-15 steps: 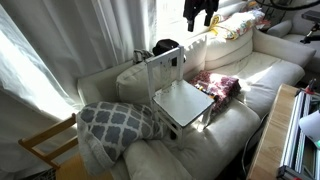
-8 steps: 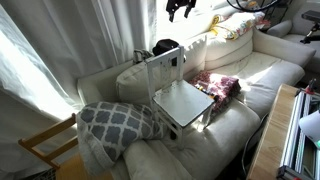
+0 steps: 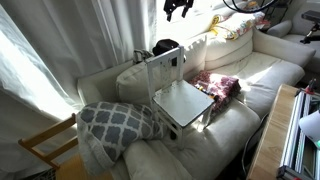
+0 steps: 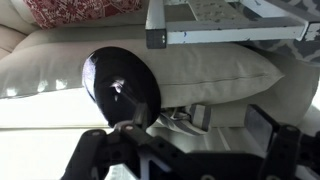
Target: Hang the black hat on the backrest of the white chair
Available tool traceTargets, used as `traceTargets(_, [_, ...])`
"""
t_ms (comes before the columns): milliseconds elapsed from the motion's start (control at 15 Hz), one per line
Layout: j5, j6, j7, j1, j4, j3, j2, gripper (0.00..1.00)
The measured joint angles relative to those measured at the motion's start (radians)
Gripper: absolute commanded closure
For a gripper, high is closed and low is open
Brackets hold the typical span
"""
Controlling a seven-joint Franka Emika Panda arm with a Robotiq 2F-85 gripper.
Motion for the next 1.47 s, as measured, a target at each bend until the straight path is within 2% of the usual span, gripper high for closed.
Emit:
traceTargets(467, [0.0, 0.0, 0.0, 0.0, -0.001, -0.001, 0.0, 0.0])
traceTargets(667, [-0.029, -0.001, 0.023, 0.002, 0.013, -0.026, 0.034, 0.0])
traceTargets(800, [-0.032, 0.008, 0.005, -0.006, 0.041, -0.051, 0.103, 0.0])
traceTargets(1000, [-0.016, 0.089, -0.102, -0.034, 0.105, -0.063, 0.242, 0.0])
traceTargets(1267, [0.033, 0.234, -0.232, -0.065, 0.242, -0.057, 0.429, 0.0])
traceTargets(1467, [0.044, 0.278, -0.26, -0.071, 0.358, -0.057, 0.537, 0.0])
